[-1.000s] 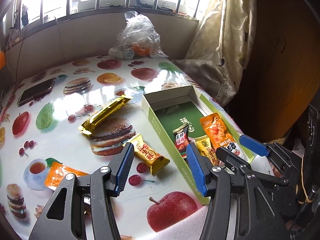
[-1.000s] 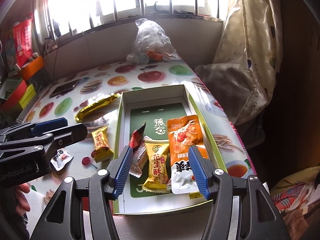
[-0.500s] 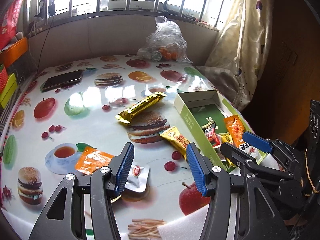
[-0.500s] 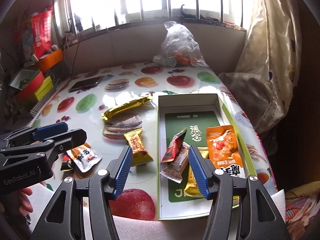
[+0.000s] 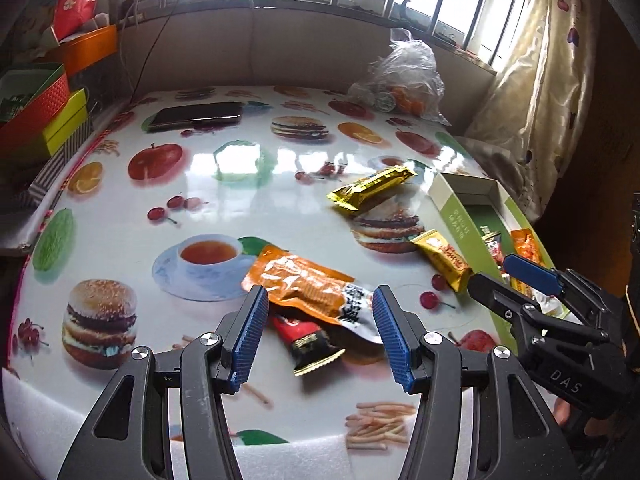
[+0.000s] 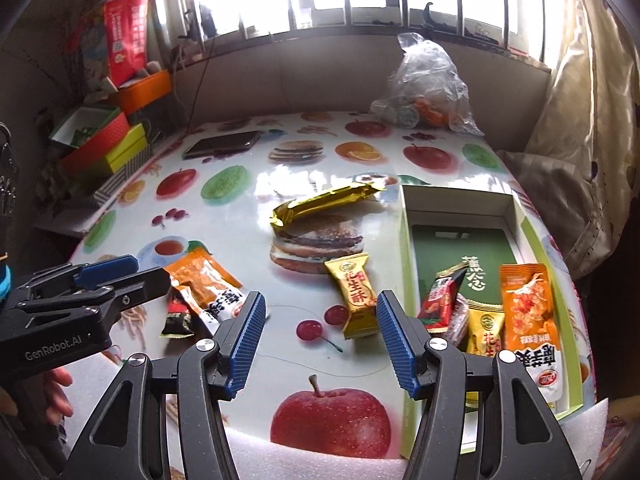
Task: Organize snacks
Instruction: 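Withdraw both tools toward the remaining orange packet and red candy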
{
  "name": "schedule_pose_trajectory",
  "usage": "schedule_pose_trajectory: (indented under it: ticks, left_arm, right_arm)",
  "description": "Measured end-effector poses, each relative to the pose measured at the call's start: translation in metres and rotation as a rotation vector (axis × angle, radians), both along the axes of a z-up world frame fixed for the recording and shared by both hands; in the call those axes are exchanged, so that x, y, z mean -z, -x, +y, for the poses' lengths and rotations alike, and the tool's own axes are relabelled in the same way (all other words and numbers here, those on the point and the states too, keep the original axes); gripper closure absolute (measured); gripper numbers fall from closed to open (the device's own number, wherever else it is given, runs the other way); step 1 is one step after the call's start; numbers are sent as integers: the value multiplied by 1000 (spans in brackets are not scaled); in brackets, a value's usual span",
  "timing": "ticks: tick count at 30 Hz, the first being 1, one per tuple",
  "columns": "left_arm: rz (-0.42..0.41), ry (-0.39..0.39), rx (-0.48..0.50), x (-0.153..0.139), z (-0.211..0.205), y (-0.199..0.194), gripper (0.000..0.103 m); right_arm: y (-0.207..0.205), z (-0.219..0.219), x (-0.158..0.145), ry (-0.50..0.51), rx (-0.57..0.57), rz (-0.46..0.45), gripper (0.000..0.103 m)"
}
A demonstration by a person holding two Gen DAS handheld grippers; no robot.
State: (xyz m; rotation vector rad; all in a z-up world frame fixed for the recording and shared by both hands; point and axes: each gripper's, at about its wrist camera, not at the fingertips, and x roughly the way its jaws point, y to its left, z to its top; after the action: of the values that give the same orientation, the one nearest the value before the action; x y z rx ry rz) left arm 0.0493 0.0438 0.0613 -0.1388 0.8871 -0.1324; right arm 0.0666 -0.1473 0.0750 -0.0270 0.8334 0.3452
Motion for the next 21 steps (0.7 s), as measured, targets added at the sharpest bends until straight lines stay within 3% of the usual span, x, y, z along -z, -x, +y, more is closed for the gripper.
schedule_pose_trajectory:
  ticks: [8, 21]
  left_arm:
    - [27, 33, -77, 12, 34, 5, 48]
    - [67, 55, -144, 28, 65, 8, 48]
  right_arm:
    - [-12, 37, 18, -22, -124, 60, 45]
    - [-33, 90, 51, 47, -272, 133, 45]
